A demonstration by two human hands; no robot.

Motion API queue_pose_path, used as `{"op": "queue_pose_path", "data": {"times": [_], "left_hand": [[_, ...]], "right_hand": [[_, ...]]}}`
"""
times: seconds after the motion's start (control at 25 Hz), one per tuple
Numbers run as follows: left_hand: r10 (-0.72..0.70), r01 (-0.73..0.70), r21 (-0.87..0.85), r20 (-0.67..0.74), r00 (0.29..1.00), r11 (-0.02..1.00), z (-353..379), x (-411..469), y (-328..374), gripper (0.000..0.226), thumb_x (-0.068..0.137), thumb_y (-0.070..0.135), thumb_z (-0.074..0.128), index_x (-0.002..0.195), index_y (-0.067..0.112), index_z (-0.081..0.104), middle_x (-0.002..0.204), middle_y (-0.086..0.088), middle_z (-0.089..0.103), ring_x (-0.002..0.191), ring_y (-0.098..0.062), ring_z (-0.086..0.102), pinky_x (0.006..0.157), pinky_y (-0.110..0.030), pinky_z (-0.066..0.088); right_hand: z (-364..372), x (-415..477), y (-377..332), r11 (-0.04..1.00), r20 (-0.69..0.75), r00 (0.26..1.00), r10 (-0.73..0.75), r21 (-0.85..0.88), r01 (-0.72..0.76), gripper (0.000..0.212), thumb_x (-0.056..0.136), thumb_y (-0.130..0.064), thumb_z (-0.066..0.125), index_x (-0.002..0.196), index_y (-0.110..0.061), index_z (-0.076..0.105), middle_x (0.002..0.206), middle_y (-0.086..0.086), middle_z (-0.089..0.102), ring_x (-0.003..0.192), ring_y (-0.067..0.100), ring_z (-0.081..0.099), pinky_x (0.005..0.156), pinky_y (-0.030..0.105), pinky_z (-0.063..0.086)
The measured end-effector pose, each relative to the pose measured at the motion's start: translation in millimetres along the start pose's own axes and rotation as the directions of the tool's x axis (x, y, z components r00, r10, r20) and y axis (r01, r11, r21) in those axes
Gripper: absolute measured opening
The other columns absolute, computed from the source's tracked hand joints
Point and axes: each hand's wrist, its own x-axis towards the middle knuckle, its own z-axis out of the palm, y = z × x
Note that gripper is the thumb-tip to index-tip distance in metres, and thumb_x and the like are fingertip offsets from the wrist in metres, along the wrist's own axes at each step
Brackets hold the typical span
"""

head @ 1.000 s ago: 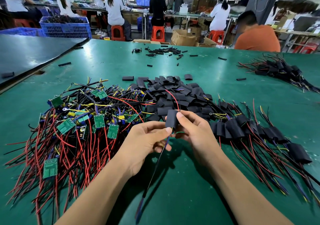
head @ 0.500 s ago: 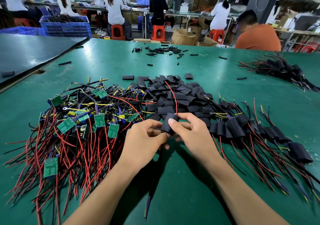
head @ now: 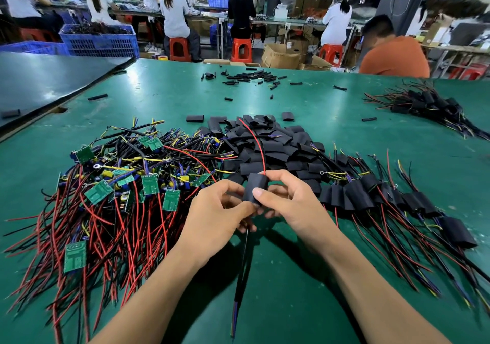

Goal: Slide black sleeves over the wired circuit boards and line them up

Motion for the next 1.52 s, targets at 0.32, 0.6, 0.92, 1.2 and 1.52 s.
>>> {"op": "queue_pose_path", "data": {"times": [0.32, 0.6, 0.92, 1.2, 1.52], "left_hand": [[-0.132, 0.133, -0.287, 0.023, 0.991, 0.949, -0.7, 4.7, -1.3, 0.015, 0.085, -0.003, 0.071, 0.099, -0.004, 0.069, 0.082, -0.021, 0.072, 0.058, -0.025, 0.070, 0.056, -0.025, 0.056], [-0.128, 0.115, -0.289, -0.025, 0.991, 0.950, -0.6, 6.3, -2.3, 0.012, 0.083, -0.001, 0.073, 0.093, -0.005, 0.069, 0.076, -0.019, 0.069, 0.051, -0.022, 0.064, 0.051, -0.025, 0.053], [-0.161, 0.247, -0.633, 0.191, 0.968, 0.734, -6.3, 10.3, 2.4, 0.047, 0.064, 0.011, 0.077, 0.109, 0.002, 0.066, 0.091, -0.019, 0.072, 0.062, -0.023, 0.069, 0.058, -0.026, 0.057], [-0.327, 0.344, -0.560, 0.133, 0.935, 0.754, -2.5, 15.2, -4.5, 0.033, 0.101, 0.033, 0.049, 0.102, 0.004, 0.066, 0.076, -0.008, 0.072, 0.061, -0.018, 0.071, 0.056, -0.024, 0.058], [-0.382, 0.381, -0.563, 0.122, 0.916, 0.733, 3.4, 14.2, -6.6, 0.033, 0.101, 0.030, 0.052, 0.101, -0.002, 0.062, 0.074, -0.013, 0.071, 0.061, -0.024, 0.073, 0.049, -0.026, 0.057]], "right_hand": [[-0.7, 3.3, -3.7, 0.987, -0.111, 0.992, 0.065, 0.154, -0.048, 0.021, 0.091, -0.008, 0.071, 0.110, -0.016, 0.064, 0.082, 0.005, 0.074, 0.069, 0.016, 0.067, 0.067, 0.028, 0.052], [-0.2, 0.7, -6.8, 0.974, -0.059, 0.990, 0.128, 0.195, -0.115, 0.018, 0.089, -0.015, 0.074, 0.103, -0.015, 0.062, 0.080, 0.005, 0.073, 0.068, 0.016, 0.066, 0.059, 0.024, 0.050], [-3.6, -3.6, -23.6, 0.817, 0.086, 0.966, 0.245, 0.519, -0.253, 0.011, 0.075, -0.024, 0.067, 0.068, -0.015, 0.070, 0.066, 0.004, 0.056, 0.047, 0.012, 0.043, 0.044, 0.023, 0.035], [-12.3, -1.4, -32.4, 0.559, -0.436, 0.852, 0.288, 0.799, 0.220, 0.007, 0.085, -0.015, 0.063, 0.082, -0.010, 0.060, 0.067, 0.005, 0.061, 0.047, 0.013, 0.049, 0.044, 0.021, 0.041], [-28.9, -4.2, -36.7, 0.469, -0.542, 0.711, 0.448, 0.820, 0.329, 0.036, 0.088, -0.039, 0.074, 0.109, -0.016, 0.056, 0.077, 0.001, 0.067, 0.043, 0.008, 0.046, 0.041, 0.017, 0.037]]}}
